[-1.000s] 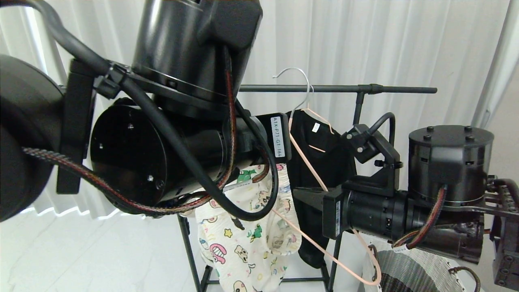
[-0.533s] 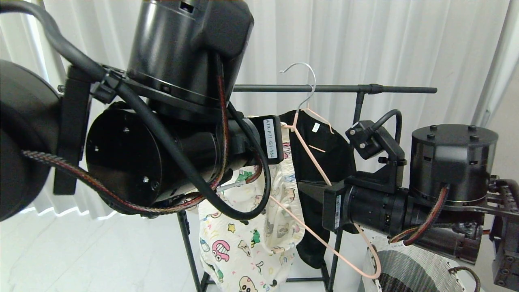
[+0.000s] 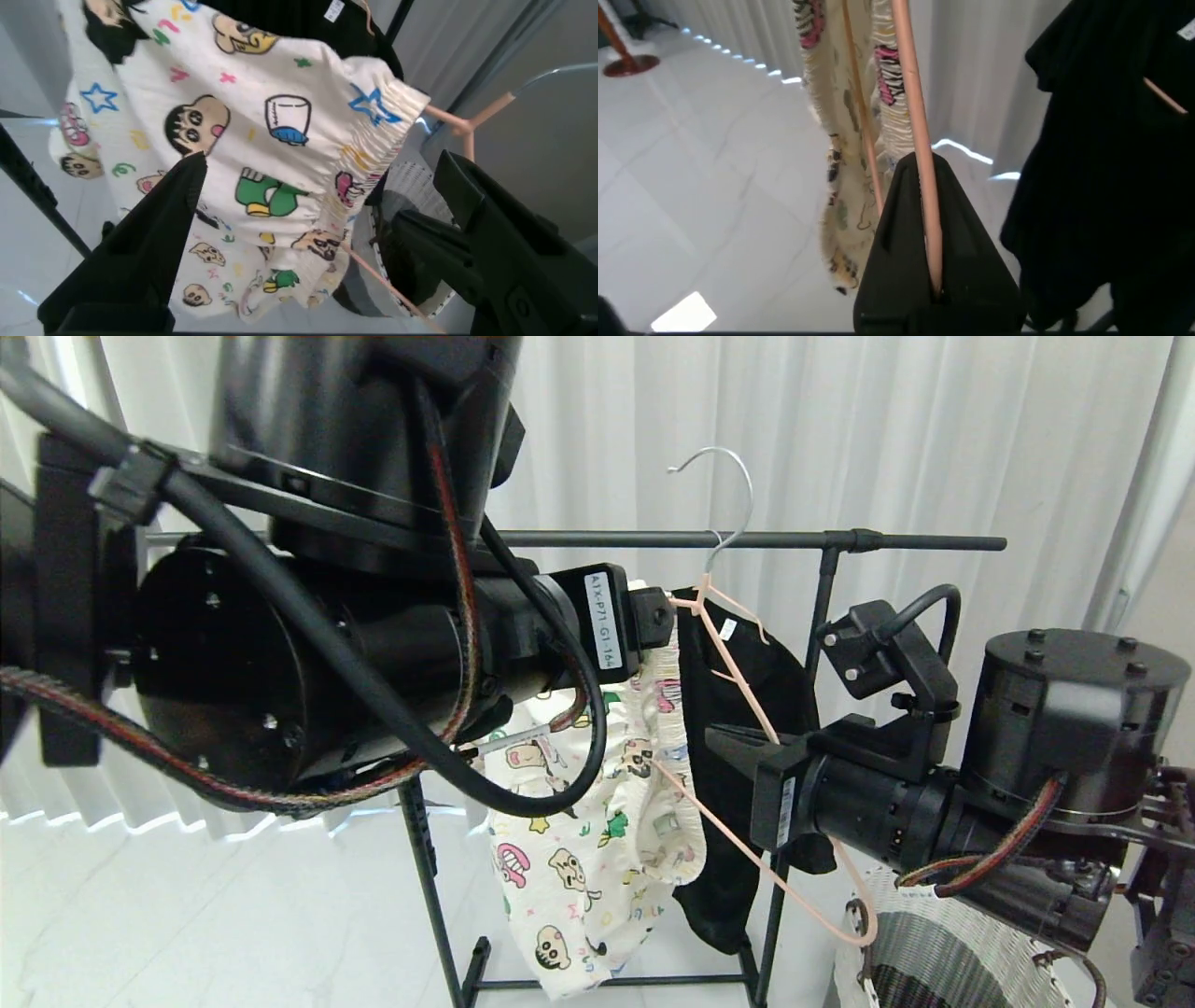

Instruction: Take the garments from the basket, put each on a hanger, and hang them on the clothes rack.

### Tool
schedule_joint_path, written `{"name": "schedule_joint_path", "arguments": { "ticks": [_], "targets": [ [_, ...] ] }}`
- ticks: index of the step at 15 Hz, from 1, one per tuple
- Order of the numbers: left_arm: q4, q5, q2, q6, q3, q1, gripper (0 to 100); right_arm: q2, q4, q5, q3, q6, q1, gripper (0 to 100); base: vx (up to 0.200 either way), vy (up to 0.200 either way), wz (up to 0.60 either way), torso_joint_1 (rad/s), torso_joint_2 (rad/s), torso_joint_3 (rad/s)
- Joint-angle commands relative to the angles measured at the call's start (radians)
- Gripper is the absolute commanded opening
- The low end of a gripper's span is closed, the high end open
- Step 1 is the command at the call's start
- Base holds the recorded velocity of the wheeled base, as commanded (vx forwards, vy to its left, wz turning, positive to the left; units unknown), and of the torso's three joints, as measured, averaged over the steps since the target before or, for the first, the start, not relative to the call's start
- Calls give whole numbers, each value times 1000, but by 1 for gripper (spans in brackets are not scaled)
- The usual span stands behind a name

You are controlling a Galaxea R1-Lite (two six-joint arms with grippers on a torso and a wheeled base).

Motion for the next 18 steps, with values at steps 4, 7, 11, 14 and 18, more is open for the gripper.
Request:
{"name": "schedule_joint_path", "arguments": {
  "ticks": [4, 7, 11, 14, 18],
  "targets": [
    [-48, -7, -192, 178, 232, -7, 100, -101, -23, 74, 154, -83, -90, 0, 0, 0, 0, 0, 0, 0],
    [-237, -202, -325, 375, 486, 112, 100, -183, -22, 206, 259, -142, -119, 0, 0, 0, 0, 0, 0, 0],
    [-380, -717, -433, 764, 703, 385, 100, -228, -17, 340, 361, -194, -119, 0, 0, 0, 0, 0, 0, 0],
    [-380, -869, -457, 801, 752, 391, 100, -245, -14, 407, 410, -235, -116, 0, 0, 0, 0, 0, 0, 0],
    [-380, -883, -476, 904, 878, 334, 100, -294, 90, 453, 417, -278, -39, 0, 0, 0, 0, 0, 0, 0]
  ]
}}
